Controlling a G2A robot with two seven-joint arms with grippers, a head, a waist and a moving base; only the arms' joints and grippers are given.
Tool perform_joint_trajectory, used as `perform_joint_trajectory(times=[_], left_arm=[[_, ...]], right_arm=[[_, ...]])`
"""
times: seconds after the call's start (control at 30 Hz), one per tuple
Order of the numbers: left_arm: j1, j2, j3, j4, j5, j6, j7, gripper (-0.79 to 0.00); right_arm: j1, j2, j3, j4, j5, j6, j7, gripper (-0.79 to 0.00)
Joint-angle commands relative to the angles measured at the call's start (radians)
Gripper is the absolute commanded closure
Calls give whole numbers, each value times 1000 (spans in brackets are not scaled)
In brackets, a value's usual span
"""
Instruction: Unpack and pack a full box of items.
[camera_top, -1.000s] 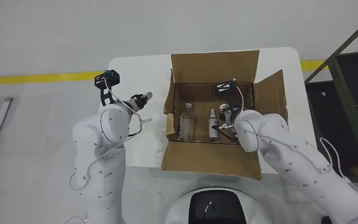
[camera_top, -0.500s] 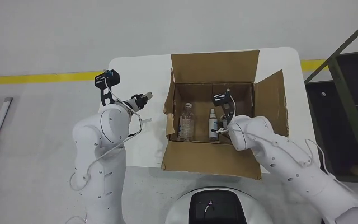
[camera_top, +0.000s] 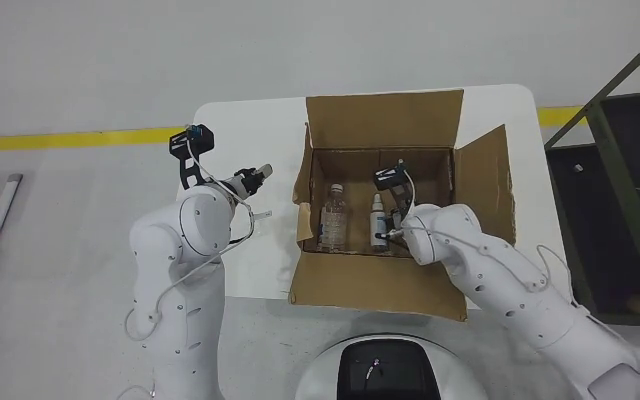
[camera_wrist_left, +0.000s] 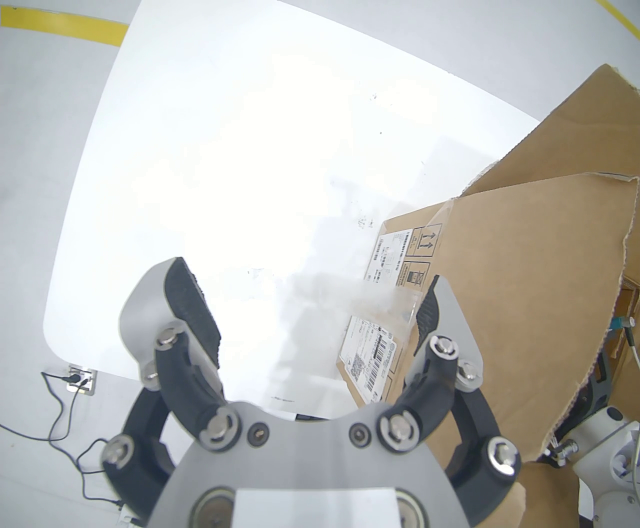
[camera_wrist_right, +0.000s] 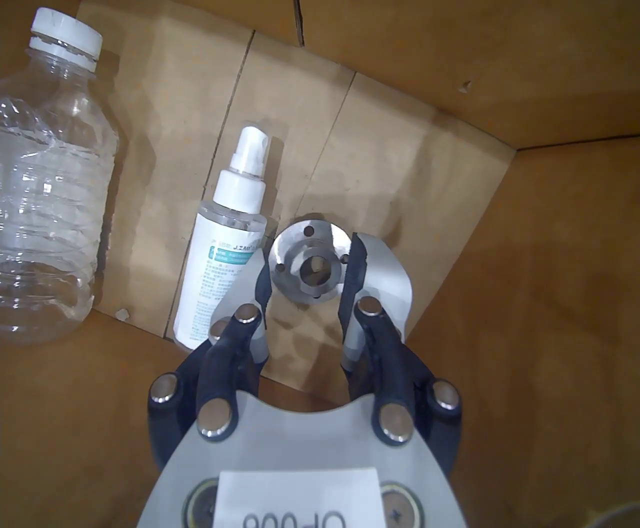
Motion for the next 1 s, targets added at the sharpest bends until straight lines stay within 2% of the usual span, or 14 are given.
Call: perform_joint_trajectory(times=[0.0, 0.03, 0.07, 0.13, 0.2, 0.23, 0.3, 0.33, 0.37, 0.47, 0.67, 0.87, 0.97], left_arm=[[0, 0, 0, 0, 0, 0, 0, -785], [0, 0, 0, 0, 0, 0, 0, -785], [0, 0, 0, 0, 0, 0, 0, -785], [0, 0, 0, 0, 0, 0, 0, -785], [0, 0, 0, 0, 0, 0, 0, -785], [0, 0, 0, 0, 0, 0, 0, -785], [0, 0, 0, 0, 0, 0, 0, -785], [0, 0, 0, 0, 0, 0, 0, -785], [0, 0, 0, 0, 0, 0, 0, -785], [0, 0, 0, 0, 0, 0, 0, -785], [0, 0, 0, 0, 0, 0, 0, -785], [0, 0, 0, 0, 0, 0, 0, -785], [0, 0, 0, 0, 0, 0, 0, -785]], right_arm=[[-3, 0, 15, -16, -3, -4, 4, -419], [-5, 0, 22, -29, -2, -9, 4, -582], [-7, 1, 32, -40, -4, -15, 6, -677], [-15, 4, 68, -91, 12, -20, -9, -613], [-33, 9, 124, -169, 43, -36, -47, -468], [-47, 12, 161, -218, 70, -47, -74, -366], [-80, 20, 248, -313, 124, -67, -134, -240], [-98, 24, 300, -379, 162, -78, -180, -92], [-124, 27, 351, -431, 200, -97, -223, 0], [-205, 36, 538, -557, 343, -143, -346, 0], [-355, 52, 900, -695, 418, -190, -482, 0], [-565, 49, 1151, -668, 493, -168, -543, 0], [-672, 41, 1195, -626, 502, -118, -577, 0]])
